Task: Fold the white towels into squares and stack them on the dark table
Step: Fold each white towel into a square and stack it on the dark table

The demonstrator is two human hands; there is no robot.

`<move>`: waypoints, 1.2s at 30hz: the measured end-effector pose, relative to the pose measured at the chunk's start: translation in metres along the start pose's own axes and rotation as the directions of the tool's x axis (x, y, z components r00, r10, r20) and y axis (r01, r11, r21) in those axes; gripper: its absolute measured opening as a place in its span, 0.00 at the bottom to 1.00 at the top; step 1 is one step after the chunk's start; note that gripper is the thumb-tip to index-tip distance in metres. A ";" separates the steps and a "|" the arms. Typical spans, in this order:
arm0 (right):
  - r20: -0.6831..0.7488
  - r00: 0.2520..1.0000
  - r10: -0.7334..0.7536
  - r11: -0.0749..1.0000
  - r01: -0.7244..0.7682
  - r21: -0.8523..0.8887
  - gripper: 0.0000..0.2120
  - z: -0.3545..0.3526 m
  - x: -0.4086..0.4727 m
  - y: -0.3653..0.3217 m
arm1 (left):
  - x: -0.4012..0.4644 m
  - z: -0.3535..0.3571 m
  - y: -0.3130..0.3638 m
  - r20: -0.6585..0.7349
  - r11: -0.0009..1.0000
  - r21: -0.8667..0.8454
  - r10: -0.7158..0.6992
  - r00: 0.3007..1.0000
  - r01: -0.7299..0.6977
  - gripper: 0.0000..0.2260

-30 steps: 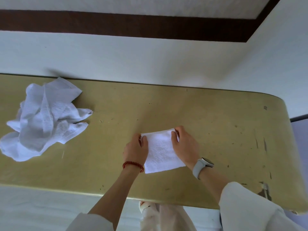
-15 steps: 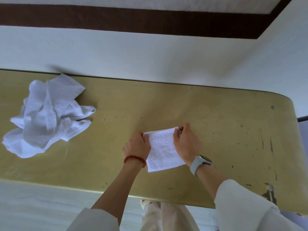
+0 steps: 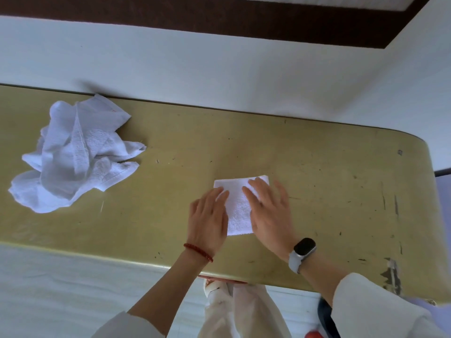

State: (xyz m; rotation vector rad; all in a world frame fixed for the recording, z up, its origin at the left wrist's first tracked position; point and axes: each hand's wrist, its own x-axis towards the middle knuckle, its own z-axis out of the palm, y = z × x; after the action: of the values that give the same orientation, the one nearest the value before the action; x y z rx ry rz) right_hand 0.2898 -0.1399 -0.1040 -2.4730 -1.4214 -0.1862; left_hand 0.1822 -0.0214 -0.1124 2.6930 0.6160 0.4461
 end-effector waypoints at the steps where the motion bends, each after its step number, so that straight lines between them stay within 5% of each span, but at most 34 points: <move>1: 0.058 0.997 -0.043 0.998 0.045 -0.036 0.20 0.004 -0.004 -0.004 | -0.004 0.003 0.001 0.058 0.998 0.035 0.047 0.997 -0.049 0.16; 9: 0.352 0.926 0.137 0.988 -0.104 -0.110 0.28 0.022 -0.013 0.014 | -0.011 0.020 -0.004 0.374 0.978 0.208 -0.082 0.924 0.003 0.26; 16: 0.354 0.925 0.137 0.990 -0.121 -0.066 0.27 0.024 -0.014 0.015 | -0.011 0.020 -0.003 0.402 0.967 0.256 -0.107 0.909 0.000 0.28; 19: 0.248 0.961 0.120 0.983 -0.150 0.105 0.22 0.018 -0.012 0.016 | -0.011 0.018 -0.003 0.415 0.965 0.261 -0.114 0.903 0.002 0.27; 21: 0.153 0.957 0.246 0.930 -0.278 0.239 0.16 0.009 -0.011 0.016 | -0.009 0.016 -0.002 0.417 0.963 0.271 -0.120 0.901 0.003 0.27; 25: 0.278 0.735 0.619 0.684 -0.678 0.269 0.10 -0.008 0.003 0.010 | -0.006 0.014 0.000 0.425 0.960 0.279 -0.137 0.895 0.014 0.27; 29: 0.450 0.534 0.716 0.579 -0.814 0.045 0.12 -0.008 0.017 0.008 | -0.007 0.015 0.002 0.426 0.961 0.276 -0.144 0.893 0.023 0.27; 36: 0.458 0.504 0.732 0.537 -0.841 0.067 0.10 -0.012 0.030 -0.005 | -0.009 0.017 0.002 0.421 0.957 0.289 -0.151 0.894 0.025 0.27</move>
State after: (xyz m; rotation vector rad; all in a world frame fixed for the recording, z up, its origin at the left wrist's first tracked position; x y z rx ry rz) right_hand 0.3010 -0.1161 -0.0841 -2.6919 -0.1794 0.6896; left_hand 0.1814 -0.0321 -0.1285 2.8648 0.7013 -0.2980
